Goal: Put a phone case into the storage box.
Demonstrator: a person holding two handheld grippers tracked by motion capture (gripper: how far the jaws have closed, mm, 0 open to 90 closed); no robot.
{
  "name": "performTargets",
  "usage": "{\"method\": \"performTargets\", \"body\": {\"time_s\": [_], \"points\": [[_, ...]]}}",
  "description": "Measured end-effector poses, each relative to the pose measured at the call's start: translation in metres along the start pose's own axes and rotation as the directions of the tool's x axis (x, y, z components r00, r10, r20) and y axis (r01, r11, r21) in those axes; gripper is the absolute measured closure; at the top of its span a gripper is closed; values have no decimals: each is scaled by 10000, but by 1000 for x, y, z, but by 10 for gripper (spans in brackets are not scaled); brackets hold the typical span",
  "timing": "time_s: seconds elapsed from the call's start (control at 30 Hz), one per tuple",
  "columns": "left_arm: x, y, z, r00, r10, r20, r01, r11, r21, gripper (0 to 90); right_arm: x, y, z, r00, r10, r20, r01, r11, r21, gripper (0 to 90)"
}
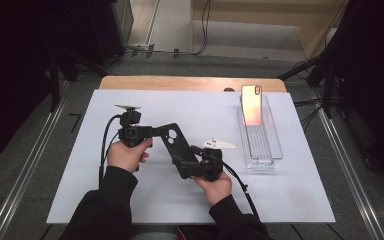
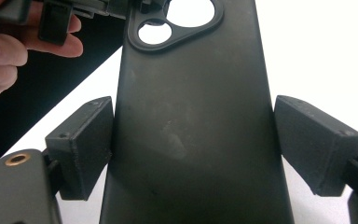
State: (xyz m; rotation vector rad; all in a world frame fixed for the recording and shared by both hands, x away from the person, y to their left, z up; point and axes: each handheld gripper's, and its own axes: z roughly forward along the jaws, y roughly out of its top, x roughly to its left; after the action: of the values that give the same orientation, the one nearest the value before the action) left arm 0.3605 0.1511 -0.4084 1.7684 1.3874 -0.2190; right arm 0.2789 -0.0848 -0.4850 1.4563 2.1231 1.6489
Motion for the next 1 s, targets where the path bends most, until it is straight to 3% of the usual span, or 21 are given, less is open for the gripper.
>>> {"method": "performTargets", "body": {"time_s": [0.5, 0.73, 1.0], "points": [[1, -1, -3, 9983, -32, 585, 46, 9997, -223, 739, 1, -1, 6, 9999, -141, -52, 141, 9999, 66, 129], [0, -1, -6, 9950, -155, 982, 193, 9991, -369, 772, 3, 1, 7, 9990, -445, 46, 444, 9990, 94, 121], [1, -1, -8, 9863, -472, 1583, 537, 9979, -371, 780, 2, 3, 5, 9970, -779, -35, 779, 9970, -22, 114]]}}
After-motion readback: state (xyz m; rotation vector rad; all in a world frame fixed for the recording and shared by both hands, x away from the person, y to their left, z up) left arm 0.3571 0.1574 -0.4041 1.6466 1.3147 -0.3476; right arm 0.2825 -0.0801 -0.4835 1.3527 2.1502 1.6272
